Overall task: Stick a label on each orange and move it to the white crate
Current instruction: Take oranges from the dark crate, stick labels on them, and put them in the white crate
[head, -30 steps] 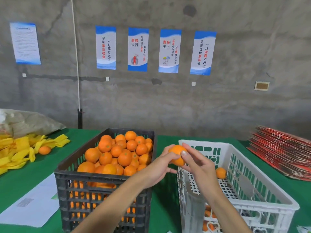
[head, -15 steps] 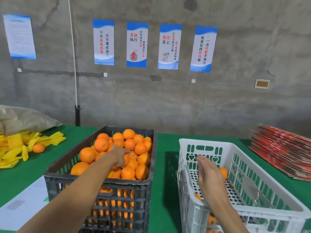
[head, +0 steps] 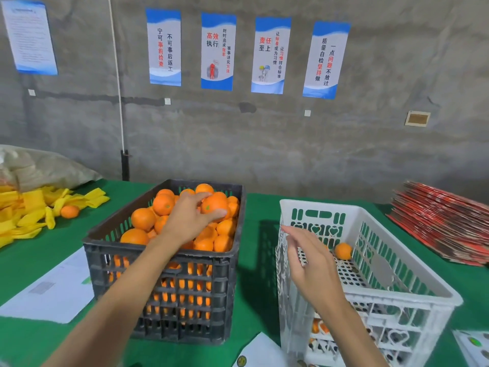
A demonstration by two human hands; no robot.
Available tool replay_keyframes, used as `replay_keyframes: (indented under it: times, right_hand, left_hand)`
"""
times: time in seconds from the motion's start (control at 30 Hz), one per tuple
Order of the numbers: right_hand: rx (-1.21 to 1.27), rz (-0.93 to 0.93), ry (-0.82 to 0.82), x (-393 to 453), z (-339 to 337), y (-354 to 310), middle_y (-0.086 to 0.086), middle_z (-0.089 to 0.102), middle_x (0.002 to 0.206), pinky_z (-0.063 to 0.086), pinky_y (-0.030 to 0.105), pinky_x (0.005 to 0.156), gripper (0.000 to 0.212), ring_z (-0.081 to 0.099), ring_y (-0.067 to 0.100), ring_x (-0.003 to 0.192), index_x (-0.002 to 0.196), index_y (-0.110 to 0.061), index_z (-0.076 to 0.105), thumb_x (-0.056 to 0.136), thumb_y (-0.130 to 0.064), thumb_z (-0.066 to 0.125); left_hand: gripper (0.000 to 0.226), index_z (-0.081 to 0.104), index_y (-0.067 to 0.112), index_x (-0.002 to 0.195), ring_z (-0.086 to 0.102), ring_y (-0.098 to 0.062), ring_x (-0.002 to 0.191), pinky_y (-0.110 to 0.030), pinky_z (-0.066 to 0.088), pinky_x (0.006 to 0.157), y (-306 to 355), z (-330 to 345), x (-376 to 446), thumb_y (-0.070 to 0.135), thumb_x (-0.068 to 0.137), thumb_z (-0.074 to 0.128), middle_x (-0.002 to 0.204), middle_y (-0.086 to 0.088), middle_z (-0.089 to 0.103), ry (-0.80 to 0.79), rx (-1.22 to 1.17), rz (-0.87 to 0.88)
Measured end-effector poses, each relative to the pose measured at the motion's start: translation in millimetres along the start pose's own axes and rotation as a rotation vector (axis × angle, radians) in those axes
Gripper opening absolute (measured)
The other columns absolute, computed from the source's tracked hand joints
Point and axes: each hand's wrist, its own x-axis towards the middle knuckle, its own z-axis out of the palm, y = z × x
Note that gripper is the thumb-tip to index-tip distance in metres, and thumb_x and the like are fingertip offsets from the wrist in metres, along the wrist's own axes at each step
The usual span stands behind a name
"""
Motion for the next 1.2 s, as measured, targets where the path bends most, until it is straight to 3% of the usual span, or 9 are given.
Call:
replay_keyframes:
  times: [0.13,0.3,0.4,0.53,0.63,0.77,0.97,1.13,1.2]
  right_hand:
    - [0.201,0.013,-0.051,-21.7,0.9,-33.4,-0.011,0.065,0.123,0.051,0.021,0.095,0.037,0.062,0.007,0.113,0.138,-0.022,0.061,0.103,-0.011,0.058]
    - [0.235,-0.001,-0.135,-58.2,10.3,-48.6,-0.009,0.064,0.124,0.045,0.017,0.1,0.028,0.061,0.004,0.114,0.127,-0.017,0.067,0.103,-0.008,0.056]
    - [0.162,0.191,-0.277,-93.1,27.6,-35.8,-0.005,0.068,0.114,0.049,0.023,0.091,0.025,0.062,0.006,0.103,0.121,-0.014,0.071,0.103,-0.009,0.055]
    - [-0.021,0.356,-0.526,-147.1,62.8,-19.9,-0.002,0.061,0.128,0.045,0.028,0.101,0.033,0.056,0.015,0.12,0.136,-0.017,0.061,0.104,-0.017,0.051]
    - [-0.178,0.347,-0.596,-166.5,86.5,-18.1,-0.002,0.056,0.131,0.039,0.028,0.102,0.034,0.049,0.02,0.123,0.135,-0.02,0.059,0.105,-0.031,0.049]
    - [-0.296,0.401,-0.65,-174.1,103.3,-16.7,-0.002,0.056,0.129,0.04,0.033,0.101,0.036,0.047,0.021,0.119,0.117,-0.02,0.063,0.1,-0.05,0.052]
    - [-0.293,0.383,-0.606,-183.1,110.0,-12.4,-0.01,0.058,0.124,0.039,0.027,0.1,0.031,0.048,0.015,0.116,0.112,-0.026,0.071,0.096,-0.05,0.06]
    - [-0.357,0.227,-0.547,-185.5,111.0,-13.9,-0.007,0.062,0.119,0.041,0.029,0.098,0.026,0.053,0.018,0.109,0.118,-0.026,0.071,0.1,-0.038,0.057]
    - [-0.418,0.156,-0.544,-184.8,109.0,-17.8,-0.007,0.069,0.106,0.05,0.031,0.089,0.017,0.061,0.019,0.095,0.104,-0.025,0.078,0.089,-0.032,0.074]
  left_hand:
    - [0.067,0.064,0.036,0.135,0.055,-0.005,0.078,-0.017,0.043,0.073,28.8,-0.3,-68.8,0.062,0.075,0.079,0.097,0.004,0.051,0.105,-0.254,0.026]
    - [0.057,0.064,0.038,0.132,0.059,-0.004,0.091,-0.007,0.043,0.083,41.3,22.3,-168.7,0.048,0.079,0.083,0.109,0.008,0.05,0.172,-0.378,-0.03]
    - [0.049,0.065,0.038,0.129,0.066,-0.007,0.09,-0.015,0.052,0.077,31.8,45.0,-216.4,0.045,0.083,0.08,0.111,0.002,0.053,0.091,-0.493,-0.21]
    - [0.026,0.07,0.038,0.121,0.075,-0.015,0.094,-0.019,0.058,0.076,15.2,79.2,-262.2,0.041,0.095,0.069,0.12,-0.007,0.067,-0.07,-0.767,-0.557]
    - [0.051,0.061,0.012,0.136,0.069,-0.028,0.11,-0.037,0.058,0.099,5.5,102.7,-277.7,0.044,0.097,0.066,0.121,-0.016,0.066,-0.08,-1.004,-0.86]
    - [0.073,0.047,0.009,0.15,0.066,-0.02,0.106,-0.048,0.043,0.117,0.0,124.3,-290.3,0.051,0.094,0.067,0.115,-0.007,0.066,-0.03,-1.232,-1.066]
    - [0.069,0.059,0.015,0.123,0.067,-0.018,0.108,-0.045,0.041,0.118,-2.6,134.5,-291.6,0.059,0.072,0.074,0.119,-0.006,0.067,0.032,-1.293,-1.043]
    - [0.058,0.066,0.017,0.122,0.076,-0.013,0.101,-0.028,0.051,0.089,-1.2,139.2,-297.9,0.054,0.079,0.072,0.115,-0.006,0.078,0.042,-1.303,-1.007]
    - [0.053,0.067,0.018,0.12,0.076,-0.012,0.101,-0.027,0.051,0.088,1.0,139.1,-297.4,0.052,0.08,0.071,0.112,-0.005,0.079,0.049,-1.314,-1.001]
